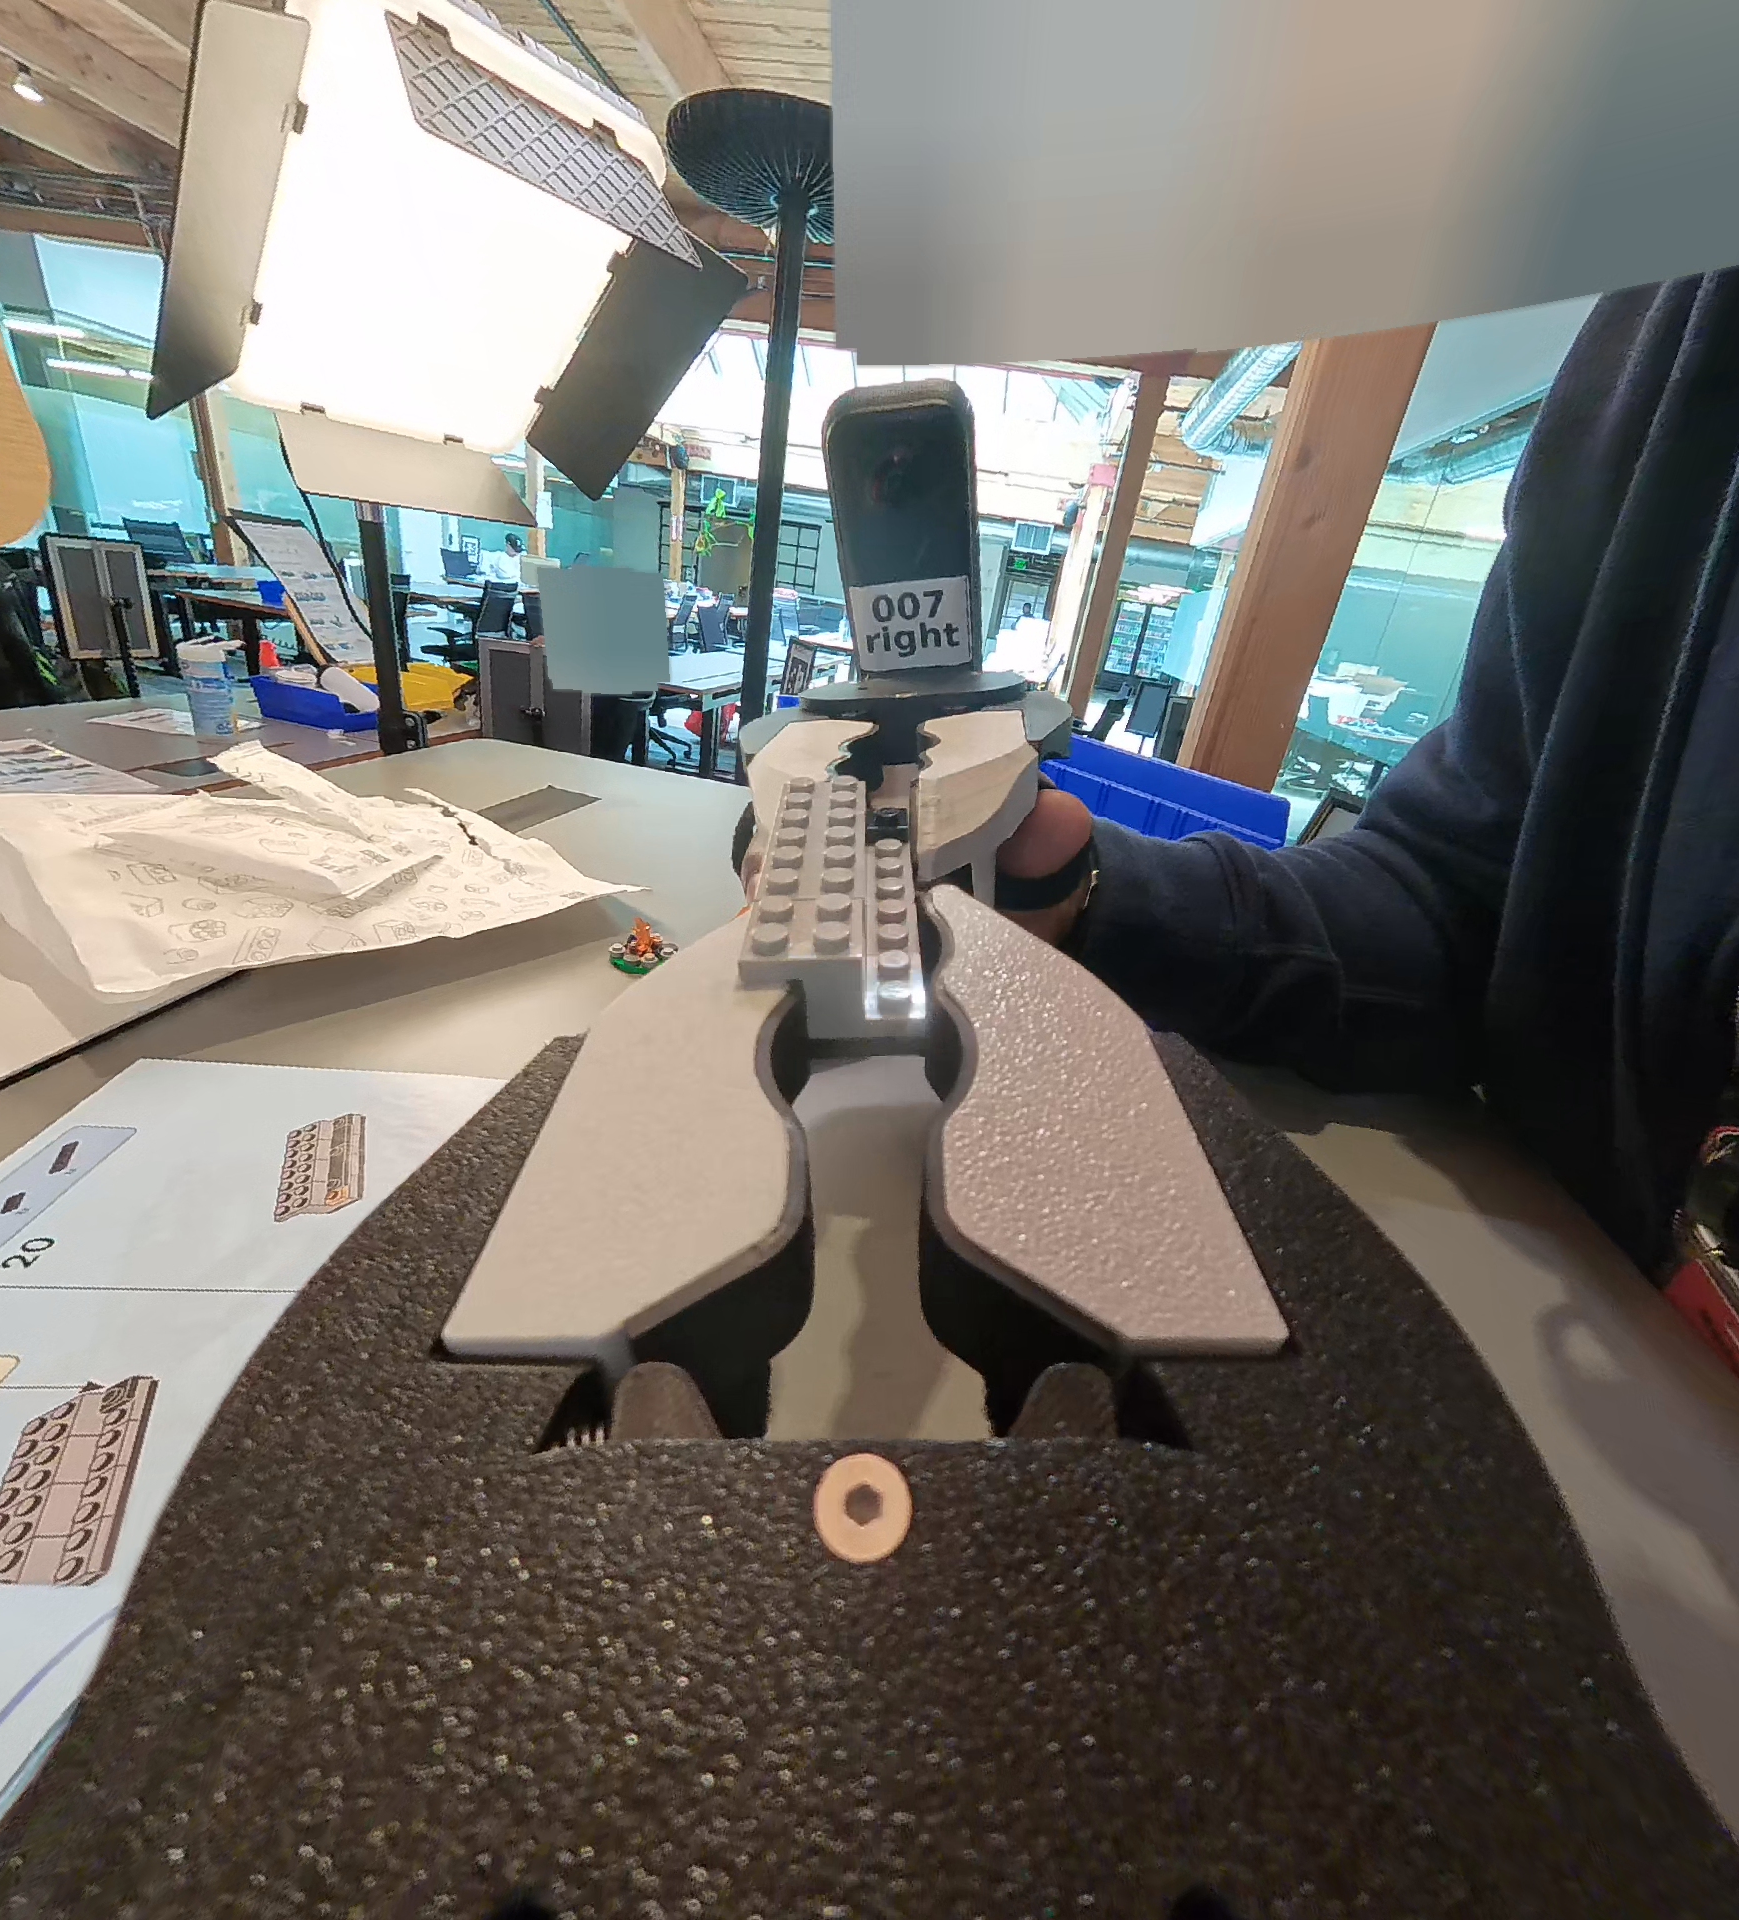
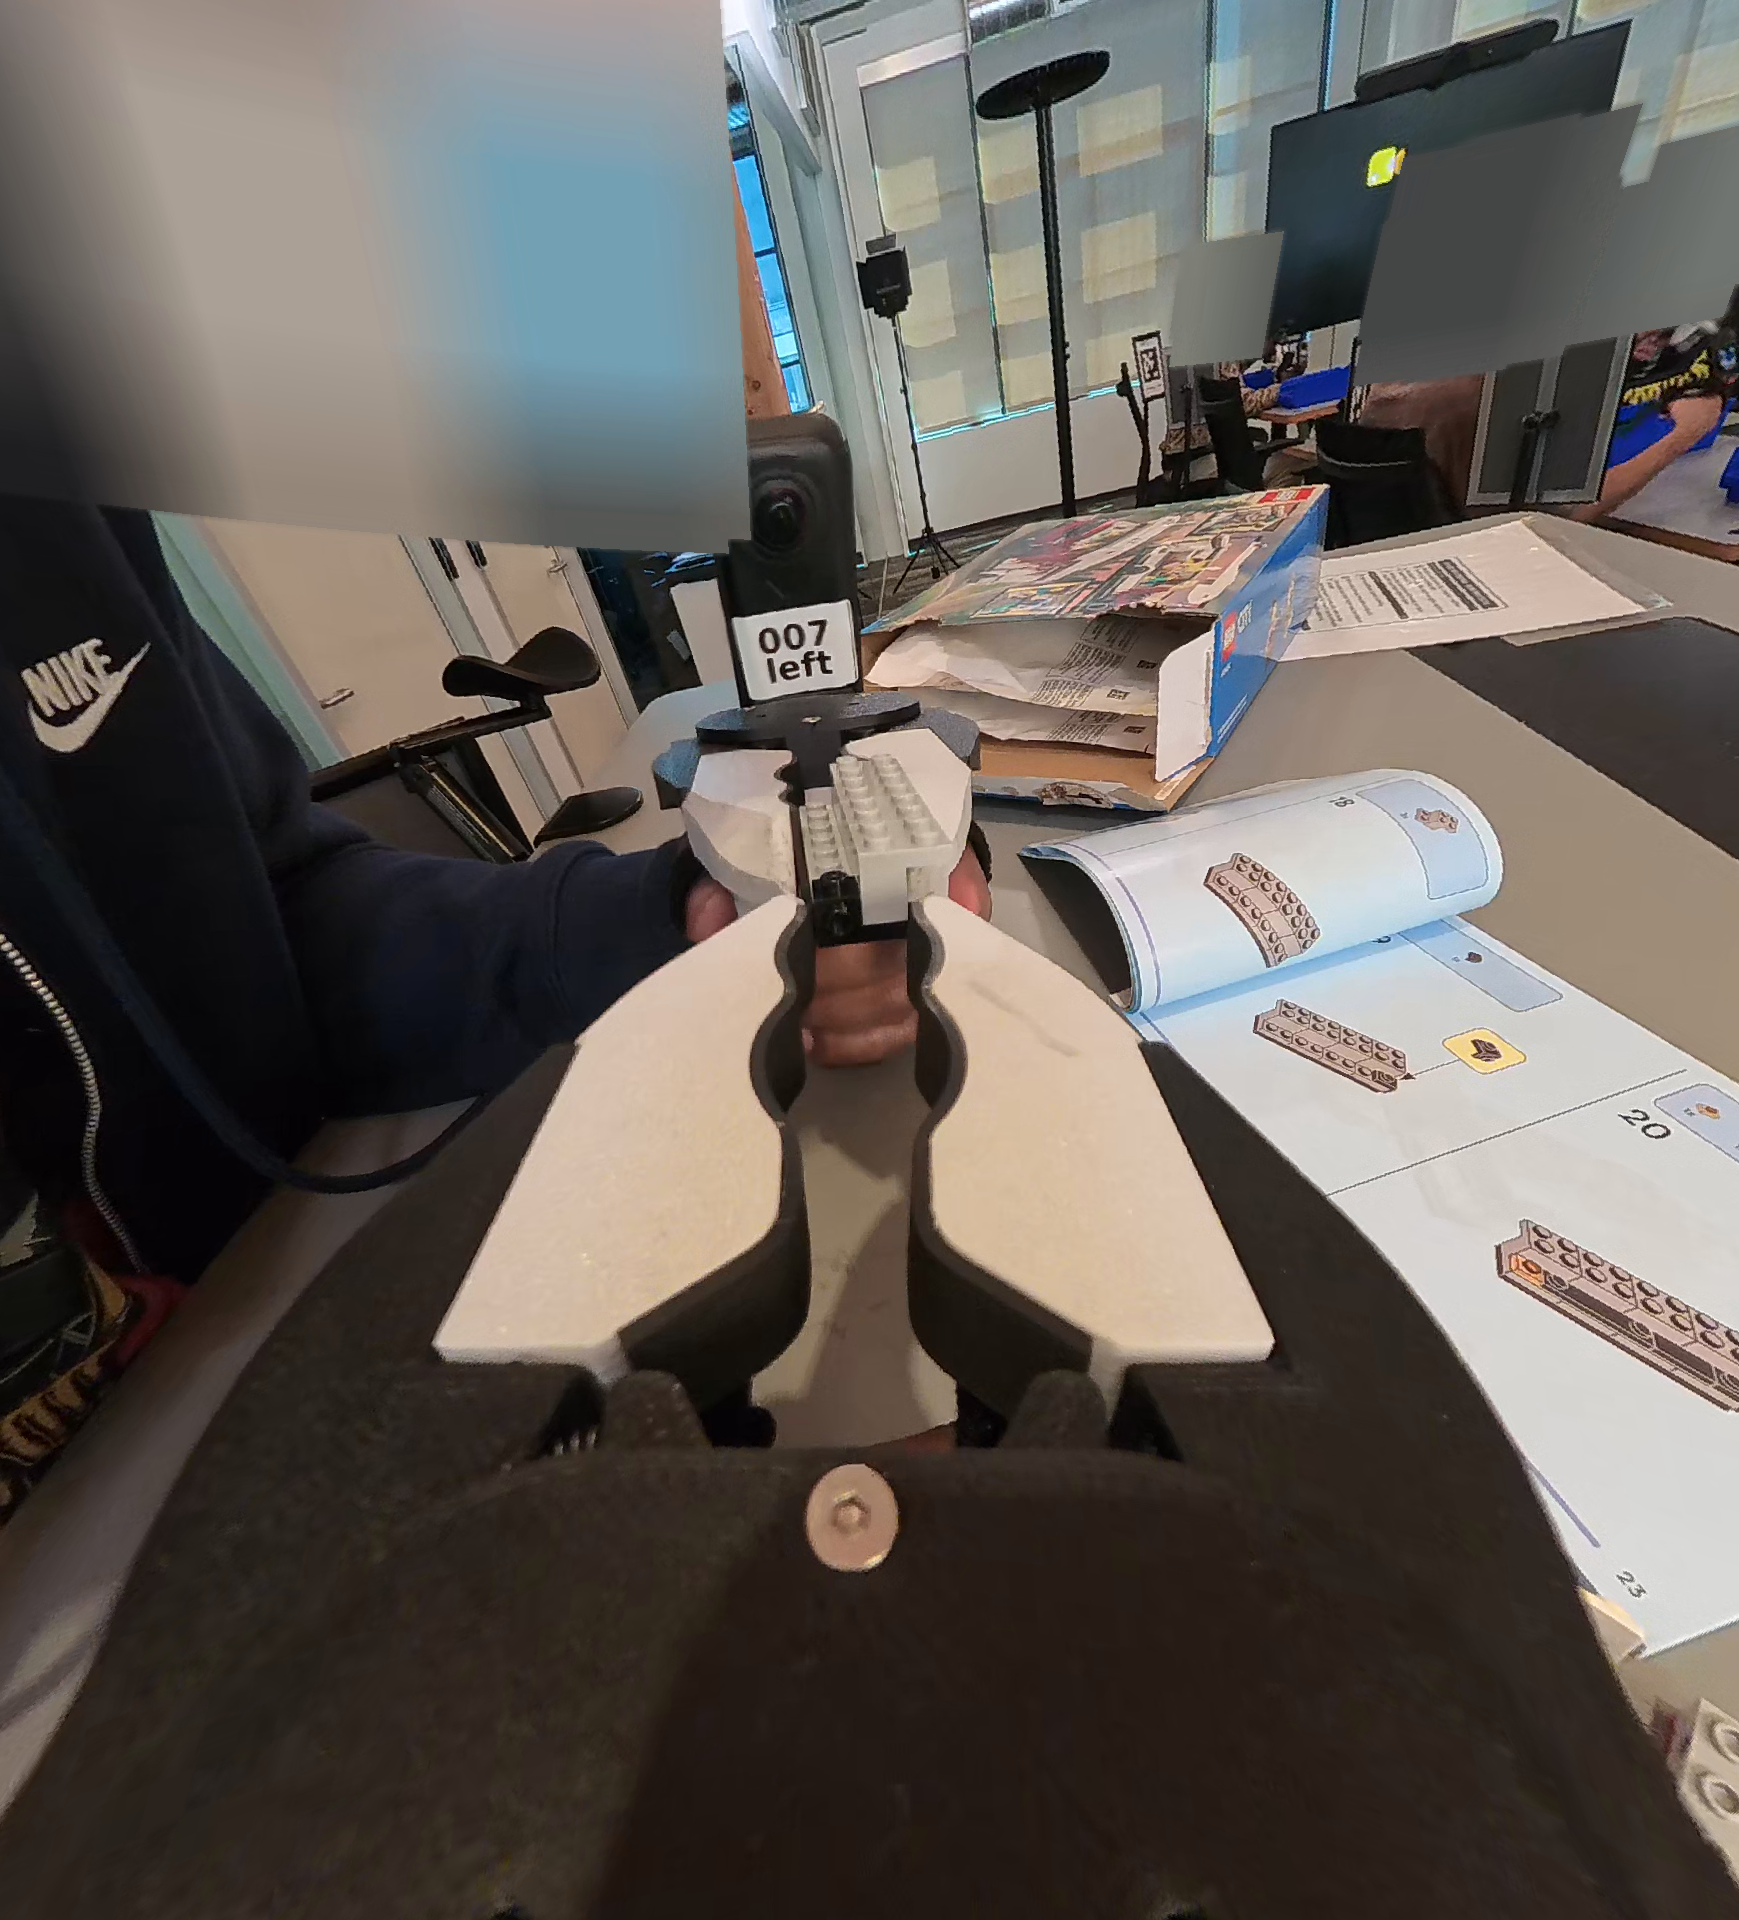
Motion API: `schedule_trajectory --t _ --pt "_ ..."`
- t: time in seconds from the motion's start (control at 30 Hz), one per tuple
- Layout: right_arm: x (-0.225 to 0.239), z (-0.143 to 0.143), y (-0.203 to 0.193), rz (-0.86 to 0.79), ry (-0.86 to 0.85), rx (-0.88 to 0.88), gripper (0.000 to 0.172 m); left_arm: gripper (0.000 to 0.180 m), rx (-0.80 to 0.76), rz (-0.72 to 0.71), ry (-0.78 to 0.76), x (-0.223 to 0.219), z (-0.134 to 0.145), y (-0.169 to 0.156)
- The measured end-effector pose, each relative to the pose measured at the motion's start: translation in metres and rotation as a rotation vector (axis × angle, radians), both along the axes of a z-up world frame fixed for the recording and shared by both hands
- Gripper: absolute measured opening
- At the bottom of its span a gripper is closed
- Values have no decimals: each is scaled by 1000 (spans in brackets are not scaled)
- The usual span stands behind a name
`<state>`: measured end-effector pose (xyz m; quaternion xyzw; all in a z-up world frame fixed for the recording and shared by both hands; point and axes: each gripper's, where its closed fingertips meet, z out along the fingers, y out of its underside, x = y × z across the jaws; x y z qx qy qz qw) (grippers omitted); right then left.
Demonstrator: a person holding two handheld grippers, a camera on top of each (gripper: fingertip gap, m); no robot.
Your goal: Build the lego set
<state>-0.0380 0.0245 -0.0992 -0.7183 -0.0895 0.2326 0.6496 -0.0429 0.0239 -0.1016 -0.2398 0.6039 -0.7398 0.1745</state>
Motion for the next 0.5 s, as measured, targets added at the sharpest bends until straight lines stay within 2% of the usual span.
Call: schedule_trajectory --t 0.5 --pt "4 -2 -1 -16 19 -5 16 17 17 30 -7 2 0 3"
